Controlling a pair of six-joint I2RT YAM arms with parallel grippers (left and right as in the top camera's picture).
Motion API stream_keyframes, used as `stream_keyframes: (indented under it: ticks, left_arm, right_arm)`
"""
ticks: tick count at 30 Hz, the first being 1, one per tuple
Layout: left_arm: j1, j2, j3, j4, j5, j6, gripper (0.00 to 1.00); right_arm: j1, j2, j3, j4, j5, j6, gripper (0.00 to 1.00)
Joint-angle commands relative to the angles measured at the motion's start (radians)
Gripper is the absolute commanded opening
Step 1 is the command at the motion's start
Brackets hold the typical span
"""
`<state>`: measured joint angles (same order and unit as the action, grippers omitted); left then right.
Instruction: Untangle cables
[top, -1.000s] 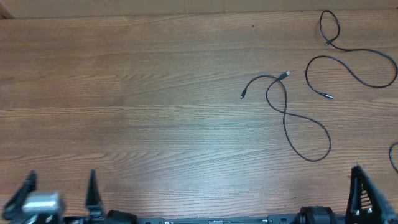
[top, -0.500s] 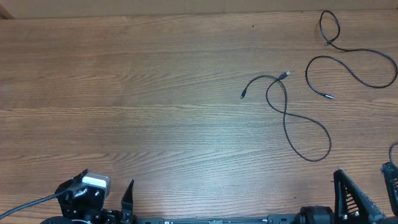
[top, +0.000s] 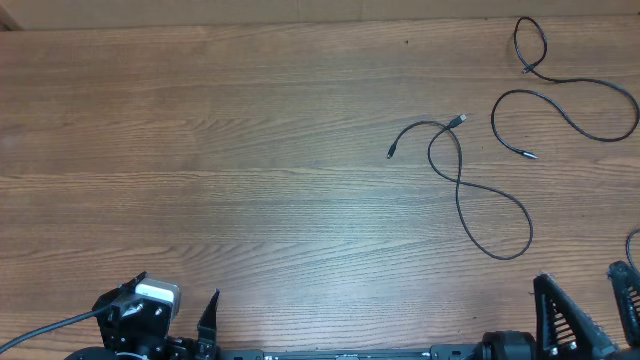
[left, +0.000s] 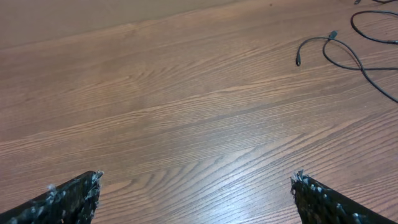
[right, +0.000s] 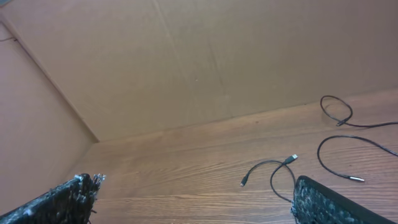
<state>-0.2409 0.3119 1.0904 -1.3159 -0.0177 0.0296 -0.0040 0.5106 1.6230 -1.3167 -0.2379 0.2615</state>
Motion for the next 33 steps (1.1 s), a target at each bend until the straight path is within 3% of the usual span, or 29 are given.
stream_keyframes:
  ticks: [1, 10, 16, 20, 23, 33]
  left_arm:
    - [-0.002, -0.006, -0.008, 0.003, 0.015, 0.008, 1.0]
    - [-0.002, -0.006, -0.008, 0.003, 0.015, 0.008, 1.0]
    - [-0.002, -0.006, -0.008, 0.003, 0.015, 0.008, 1.0]
    - [-0.002, -0.006, -0.008, 0.003, 0.015, 0.008, 0.99]
    - [-0.002, -0.006, -0.008, 0.003, 0.015, 0.008, 1.0]
    - [-0.002, -0.006, -0.008, 0.003, 0.015, 0.008, 1.0]
  right_arm:
    - [0.003, 0.01, -0.002, -0.007, -0.011, 0.003, 1.0]
    - [0.003, 0.01, -0.02, -0.135, 0.083, -0.008, 1.0]
    - [-0.059, -0.04, -0.27, 0.103, 0.126, -0.012, 1.0]
    - [-0.076, -0.188, -0.66, 0.515, 0.062, -0.011, 1.0]
    - [-0.079, -0.262, -0.848, 0.694, 0.062, -0.008, 1.0]
    - [-0.136, -0.303, -1.153, 0.992, 0.056, -0.013, 1.0]
